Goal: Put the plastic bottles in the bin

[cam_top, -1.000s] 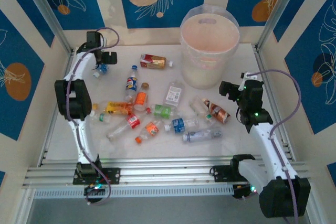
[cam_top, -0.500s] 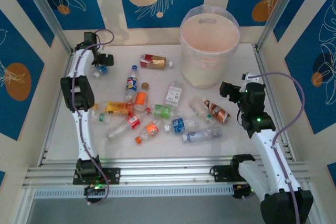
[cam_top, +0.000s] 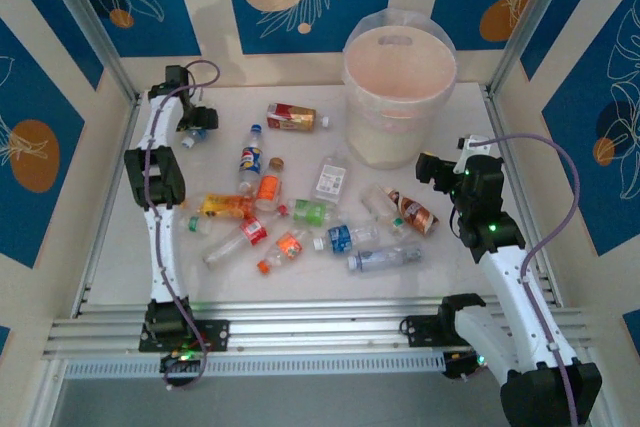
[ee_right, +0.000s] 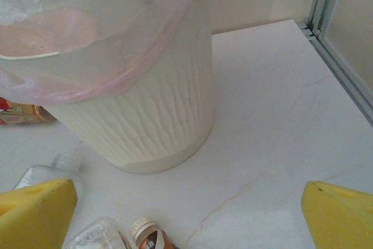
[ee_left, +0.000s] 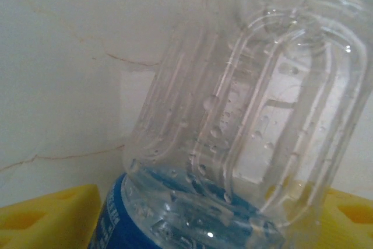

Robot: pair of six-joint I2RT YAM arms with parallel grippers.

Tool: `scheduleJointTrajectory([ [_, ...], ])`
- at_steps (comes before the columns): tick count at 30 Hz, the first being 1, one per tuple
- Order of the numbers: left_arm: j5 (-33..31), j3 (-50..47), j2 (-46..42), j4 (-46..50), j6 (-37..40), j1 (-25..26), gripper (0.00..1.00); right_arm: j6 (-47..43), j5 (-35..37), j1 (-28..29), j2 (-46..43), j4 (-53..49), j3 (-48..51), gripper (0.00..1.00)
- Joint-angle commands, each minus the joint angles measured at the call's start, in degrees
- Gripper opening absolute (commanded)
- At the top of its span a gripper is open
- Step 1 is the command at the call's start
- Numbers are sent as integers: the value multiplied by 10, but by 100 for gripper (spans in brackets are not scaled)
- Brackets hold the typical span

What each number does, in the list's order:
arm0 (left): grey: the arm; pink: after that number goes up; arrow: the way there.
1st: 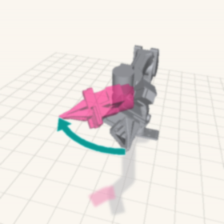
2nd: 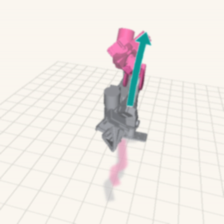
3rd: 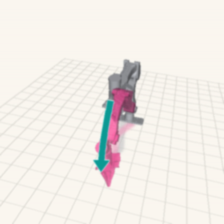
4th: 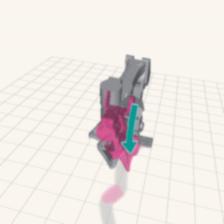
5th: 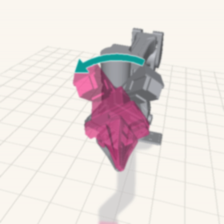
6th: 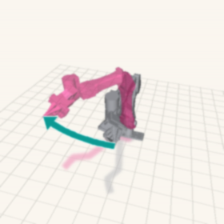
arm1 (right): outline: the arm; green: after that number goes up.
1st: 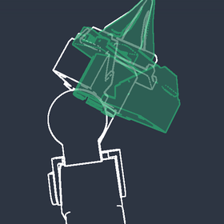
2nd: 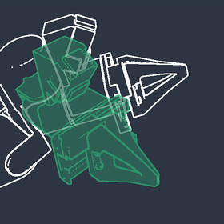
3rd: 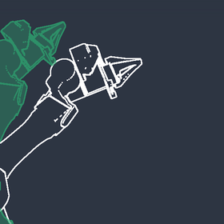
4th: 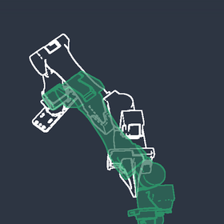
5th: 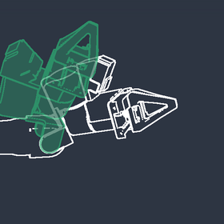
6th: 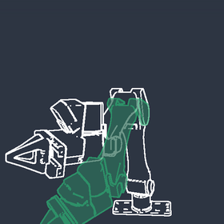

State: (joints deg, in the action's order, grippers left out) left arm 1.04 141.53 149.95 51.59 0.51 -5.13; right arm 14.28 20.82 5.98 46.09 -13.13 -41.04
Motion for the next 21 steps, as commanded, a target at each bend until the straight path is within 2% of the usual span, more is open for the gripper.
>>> scheduleJointTrajectory([
  [1,-1,20,17,32,-7,-3,72,-10,8,7,0,10,-13,99],
  [8,-1,16,0,39,-2,-1,54,-11,16,17,2,13,-19,99],
  [15,8,8,-39,31,-5,1,41,-6,19,25,-6,5,-24,99],
  [21,16,-82,-132,-16,-4,13,35,4,5,31,-5,-22,-58,99],
])
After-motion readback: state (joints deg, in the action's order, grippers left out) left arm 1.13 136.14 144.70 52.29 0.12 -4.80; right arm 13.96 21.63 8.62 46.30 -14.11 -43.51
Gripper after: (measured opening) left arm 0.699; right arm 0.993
